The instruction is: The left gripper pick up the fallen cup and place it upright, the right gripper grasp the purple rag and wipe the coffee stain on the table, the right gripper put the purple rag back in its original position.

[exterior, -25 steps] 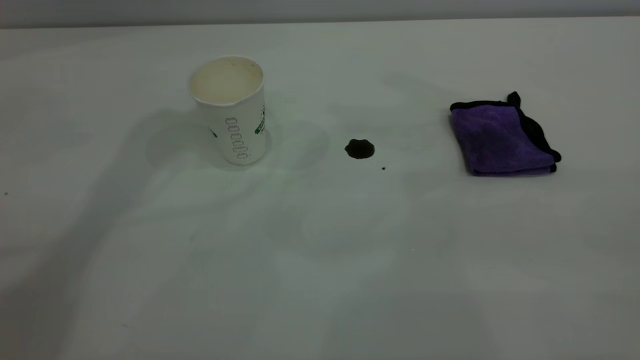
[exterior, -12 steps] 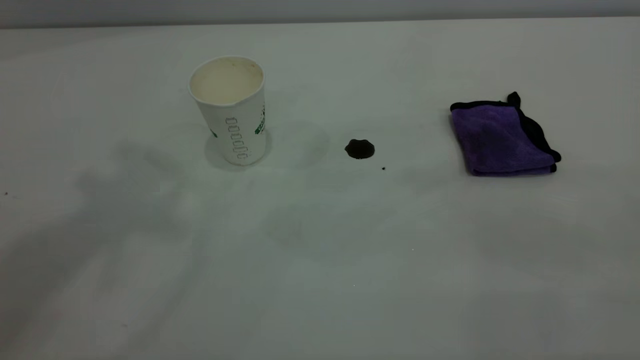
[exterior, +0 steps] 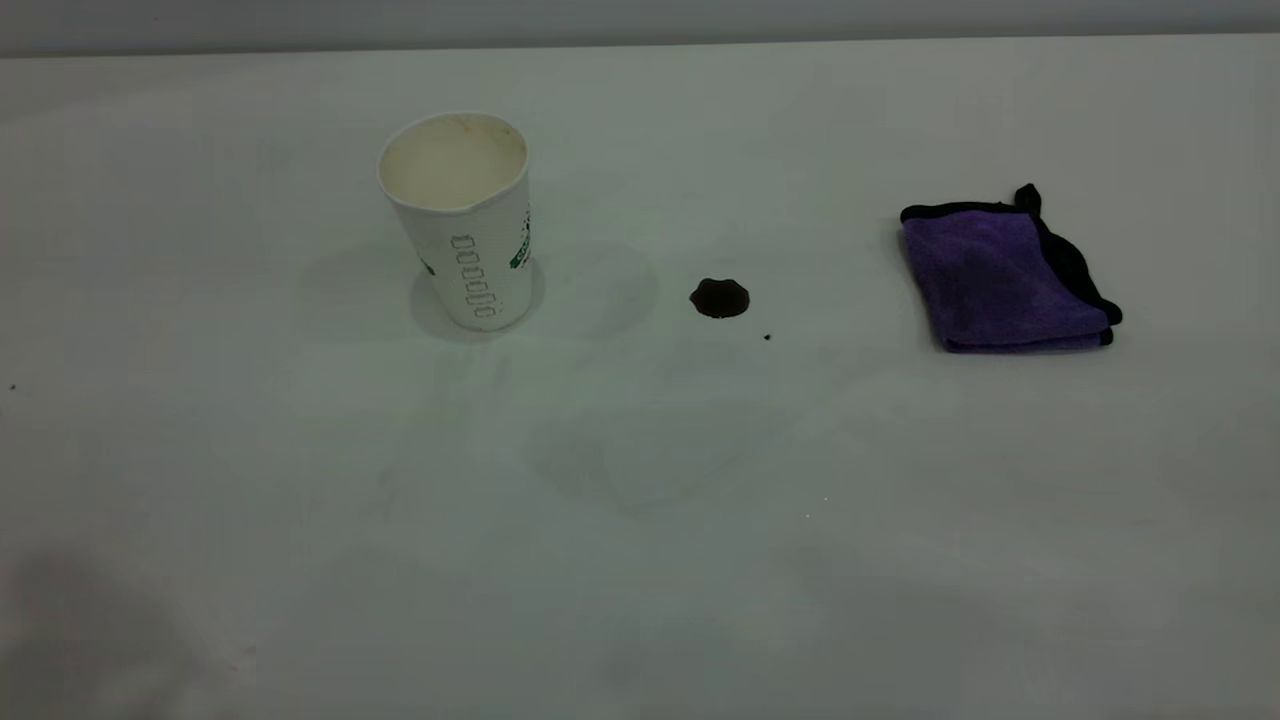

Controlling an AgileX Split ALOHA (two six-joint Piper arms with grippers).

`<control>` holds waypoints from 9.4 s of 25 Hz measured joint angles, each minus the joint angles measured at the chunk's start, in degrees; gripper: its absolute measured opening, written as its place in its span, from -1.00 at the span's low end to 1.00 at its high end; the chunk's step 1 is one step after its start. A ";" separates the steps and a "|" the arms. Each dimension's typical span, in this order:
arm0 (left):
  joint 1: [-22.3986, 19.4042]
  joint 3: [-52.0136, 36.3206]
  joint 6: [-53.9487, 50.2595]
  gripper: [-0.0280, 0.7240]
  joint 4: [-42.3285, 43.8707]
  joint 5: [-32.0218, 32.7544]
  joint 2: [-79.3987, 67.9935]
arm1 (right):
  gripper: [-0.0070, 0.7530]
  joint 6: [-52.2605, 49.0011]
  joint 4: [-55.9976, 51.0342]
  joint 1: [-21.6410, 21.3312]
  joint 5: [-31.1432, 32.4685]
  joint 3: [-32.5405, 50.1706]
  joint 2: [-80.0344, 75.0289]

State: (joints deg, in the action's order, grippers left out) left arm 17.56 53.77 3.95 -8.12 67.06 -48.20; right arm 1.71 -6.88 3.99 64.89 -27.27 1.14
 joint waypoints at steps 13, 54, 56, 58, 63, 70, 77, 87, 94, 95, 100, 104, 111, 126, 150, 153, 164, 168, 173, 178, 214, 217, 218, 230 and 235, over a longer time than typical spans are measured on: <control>0.00 -24.51 -3.32 0.41 10.34 -2.10 21.34 | 0.30 0.00 0.00 0.00 0.00 0.00 0.00; -19.97 -25.75 -3.54 0.41 9.60 -2.71 49.42 | 0.39 9.00 -9.30 0.00 -6.73 -3.93 -18.93; -19.97 -25.75 -3.54 0.41 9.60 -2.58 49.42 | 0.43 12.94 -12.60 0.00 -9.68 -4.06 -25.99; -19.97 -25.75 -3.54 0.41 9.60 -2.58 49.42 | 0.44 18.42 -16.31 0.00 -12.74 -4.06 -33.58; -19.97 -25.75 -3.54 0.41 9.60 -2.58 49.42 | 0.44 31.88 -26.12 0.00 -21.48 -4.06 -50.13; -19.97 -25.75 -3.54 0.41 9.60 -2.54 49.42 | 0.43 42.60 -34.39 0.01 -26.66 -5.41 -71.75; -19.97 -25.75 -3.54 0.41 9.60 -2.54 49.42 | 0.43 40.89 -30.19 6.09 -36.97 -11.63 -89.51; -19.97 -25.75 -3.58 0.41 9.60 -2.54 49.42 | 0.43 14.72 -11.70 8.64 -37.96 -30.74 -114.72; -19.97 -25.75 -3.58 0.41 9.60 -2.54 49.42 | 0.43 2.57 3.48 8.64 -32.89 -47.83 -128.79; -19.97 -25.75 -3.58 0.41 9.60 -2.54 49.42 | 0.43 2.17 5.20 8.64 -31.96 -50.28 -130.78; -19.97 -25.75 -3.58 0.41 9.60 -2.54 49.42 | 0.43 1.71 7.98 8.64 -28.16 -59.90 -139.34; -19.97 -25.75 -3.58 0.41 9.60 -2.54 49.42 | 0.43 2.55 8.16 8.64 -27.25 -64.24 -144.05; -19.97 -25.75 -3.58 0.41 9.60 -2.54 49.42 | 0.14 3.37 8.17 8.64 -27.27 -65.40 -146.27; -19.97 -25.75 -3.58 0.41 9.60 -2.54 49.42 | -0.83 20.86 -18.87 13.19 -33.94 -65.83 -147.34; -19.97 -25.75 -3.58 0.41 9.60 -2.54 49.42 | -0.83 21.11 -20.04 25.55 -19.41 -78.73 -153.34; -19.97 -25.75 -3.58 0.41 9.60 -2.54 49.42 | -0.83 22.07 -20.09 26.36 -14.60 -78.73 -153.60; -19.97 -25.75 -3.57 0.41 9.60 -2.54 49.42 | -0.83 12.89 -9.43 25.32 -17.07 -80.41 -153.54; -19.97 -25.75 -3.57 0.41 9.60 -2.54 49.42 | -0.83 5.73 0.30 20.62 -19.30 -81.92 -153.54; -19.97 -25.75 -3.57 0.41 9.60 -2.54 49.42 | -0.83 3.47 4.65 14.03 -17.28 -82.17 -153.47; -19.97 -25.75 -3.57 0.41 9.60 -2.54 49.42 | -0.83 3.40 5.61 7.66 -12.53 -82.22 -153.47; -19.97 -25.75 -3.64 0.41 9.60 -2.54 49.42 | 0.55 0.18 10.58 7.12 -0.49 -81.70 -149.59; -19.97 -25.75 -3.64 0.41 9.60 -2.54 49.42 | 0.54 0.24 9.82 7.41 2.18 -81.70 -143.29; -19.97 -25.75 -3.64 0.41 9.60 -2.54 49.42 | 0.54 0.24 8.68 7.41 2.88 -81.70 -141.31; -19.97 -25.75 -3.64 0.41 9.60 -2.54 49.42 | 0.43 0.75 -2.95 7.41 4.49 -66.23 -106.46; -19.97 -25.75 -3.64 0.41 9.60 -2.54 49.42 | 0.39 1.63 -1.42 7.45 4.97 -46.93 -88.30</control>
State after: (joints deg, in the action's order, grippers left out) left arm -2.40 28.01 0.31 1.48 64.52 1.22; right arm 3.34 -8.30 11.44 69.87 -74.20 -87.17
